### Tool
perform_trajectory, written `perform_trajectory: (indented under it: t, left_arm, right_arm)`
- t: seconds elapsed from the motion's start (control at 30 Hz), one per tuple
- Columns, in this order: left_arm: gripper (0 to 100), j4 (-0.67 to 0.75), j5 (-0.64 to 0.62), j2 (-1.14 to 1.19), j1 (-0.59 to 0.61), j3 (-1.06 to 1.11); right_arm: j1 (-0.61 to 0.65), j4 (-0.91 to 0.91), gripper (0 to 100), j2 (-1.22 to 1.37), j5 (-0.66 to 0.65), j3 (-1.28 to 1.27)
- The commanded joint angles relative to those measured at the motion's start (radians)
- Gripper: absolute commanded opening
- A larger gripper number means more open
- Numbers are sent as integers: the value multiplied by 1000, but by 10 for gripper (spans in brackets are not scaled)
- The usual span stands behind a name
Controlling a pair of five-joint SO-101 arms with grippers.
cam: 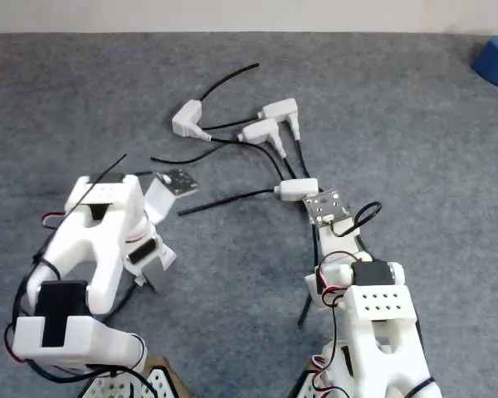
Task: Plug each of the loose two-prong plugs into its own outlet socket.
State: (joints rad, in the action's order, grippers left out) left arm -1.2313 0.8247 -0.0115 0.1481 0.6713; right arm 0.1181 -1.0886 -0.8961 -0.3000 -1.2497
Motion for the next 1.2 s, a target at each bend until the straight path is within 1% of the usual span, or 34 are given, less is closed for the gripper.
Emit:
perform_trajectory:
  t: [0.0,0.1,0.13,0.17,0.23,0.4,0.47,0.7,0.9,1.1,1.17]
  left_arm:
    - [238,6,8,-25,-74,4]
    - [114,6,6,-25,-99,-18]
    - [84,6,9,-25,-101,-24]
    - [79,6,11,-25,-104,-27]
    - [77,5,17,-25,-104,-27]
    - [73,6,212,-28,-125,-31]
    - [73,-2,278,-33,-168,-45]
    - [73,-3,440,-25,-344,-101]
    - [59,-140,595,-25,-438,-139]
    - [61,-143,611,-24,-449,-143]
    - [88,-137,574,-24,-449,-145]
  right_arm:
    - [8,-7,392,-21,-11,7]
    - [8,-7,392,-21,-11,7]
    - [8,-7,392,-21,-11,7]
    - [8,-7,392,-21,-11,7]
    - [8,-7,392,-21,-11,7]
    - [10,-7,392,-21,-11,8]
    - [10,-7,392,-21,-11,8]
    - [10,-7,392,-19,-11,8]
    - [10,-7,392,-19,-11,8]
    - [10,-7,392,-19,-11,10]
    - [10,-7,392,-19,-11,10]
